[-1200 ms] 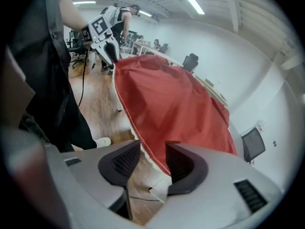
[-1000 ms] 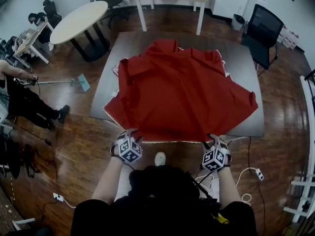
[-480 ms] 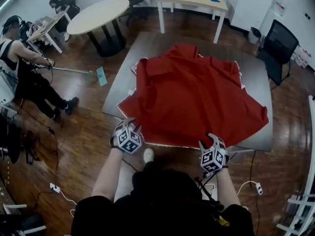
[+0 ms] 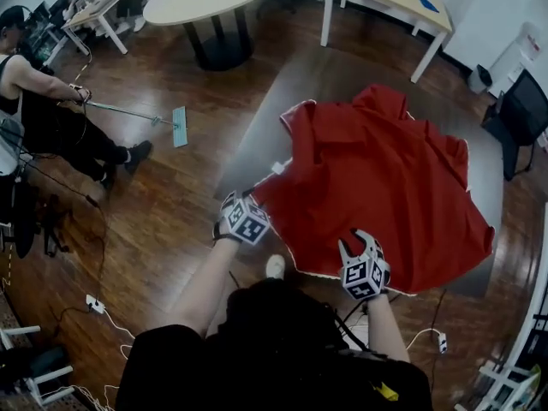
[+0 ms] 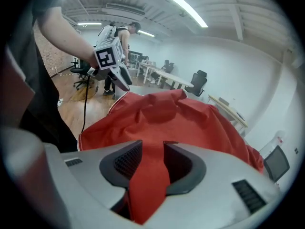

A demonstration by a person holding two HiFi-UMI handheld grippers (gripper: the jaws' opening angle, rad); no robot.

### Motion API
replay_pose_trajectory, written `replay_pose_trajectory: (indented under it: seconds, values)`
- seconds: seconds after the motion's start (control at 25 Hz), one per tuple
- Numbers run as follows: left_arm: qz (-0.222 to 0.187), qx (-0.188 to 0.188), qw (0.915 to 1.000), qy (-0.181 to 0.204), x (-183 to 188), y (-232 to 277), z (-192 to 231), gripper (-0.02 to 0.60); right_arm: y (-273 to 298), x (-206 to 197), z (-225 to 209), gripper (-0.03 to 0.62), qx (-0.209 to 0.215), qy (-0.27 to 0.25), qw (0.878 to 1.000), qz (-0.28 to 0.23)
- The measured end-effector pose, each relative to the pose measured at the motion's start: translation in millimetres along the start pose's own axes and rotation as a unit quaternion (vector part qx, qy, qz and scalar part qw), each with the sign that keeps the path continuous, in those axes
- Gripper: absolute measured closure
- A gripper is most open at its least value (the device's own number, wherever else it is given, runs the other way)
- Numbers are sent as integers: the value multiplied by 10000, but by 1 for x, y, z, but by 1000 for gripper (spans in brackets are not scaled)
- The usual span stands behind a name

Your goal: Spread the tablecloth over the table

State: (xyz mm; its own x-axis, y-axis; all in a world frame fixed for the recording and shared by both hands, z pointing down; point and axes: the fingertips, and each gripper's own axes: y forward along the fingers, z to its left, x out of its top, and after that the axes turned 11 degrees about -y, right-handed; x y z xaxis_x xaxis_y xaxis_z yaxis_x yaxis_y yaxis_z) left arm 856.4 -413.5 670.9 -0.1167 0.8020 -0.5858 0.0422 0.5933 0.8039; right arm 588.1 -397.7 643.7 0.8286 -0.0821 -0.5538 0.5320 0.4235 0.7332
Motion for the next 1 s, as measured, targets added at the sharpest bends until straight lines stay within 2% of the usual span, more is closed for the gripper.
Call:
replay_pose_trajectory:
  seconds: [0.08, 0.12, 0.28, 0.44, 0.52, 0.56, 0.6, 0.68, 0.72, 0.8, 0.88, 1.0]
  values:
    - [156, -168, 9992, -326, 5, 11, 2, 320, 12, 5, 4, 444, 26, 159, 9998, 89]
    - [241, -193, 9986, -420, 8, 16, 3, 310, 16, 9, 4, 444, 16, 219, 9997, 96]
    - [483, -175, 9971, -559, 5, 36, 6, 299, 25, 12, 3, 444, -52, 454, 9989, 44]
    - [698, -400, 9906, -1107, -2, 43, 7, 298, 28, 11, 2, 444, -5, 476, 9989, 51]
    - [711, -425, 9894, -1193, -2, 43, 8, 298, 27, 12, -1, 444, 24, 447, 9990, 47]
    - [699, -409, 9897, -1180, -1, 43, 7, 309, 27, 8, -1, 444, 51, 491, 9988, 61]
    - [672, -357, 9904, -1157, 0, 43, 8, 352, 28, 4, -1, 444, 78, 535, 9985, 73]
    - [600, -154, 9921, -1087, 1, 43, 12, 499, 29, 0, -1, 473, 123, 546, 9984, 80]
    - [583, -73, 9926, -1059, 1, 43, 15, 547, 29, -1, -2, 473, 146, 522, 9985, 83]
    - [592, -45, 9916, -1146, 0, 44, 21, 560, 32, -5, -3, 473, 196, 450, 9987, 98]
    - [646, 12, 9882, -1391, -5, 41, 30, 561, 35, -6, -4, 473, 277, 386, 9988, 144]
    - [663, 299, 9822, -1731, -24, 25, 54, 561, 45, 0, 0, 473, 439, 230, 9987, 157]
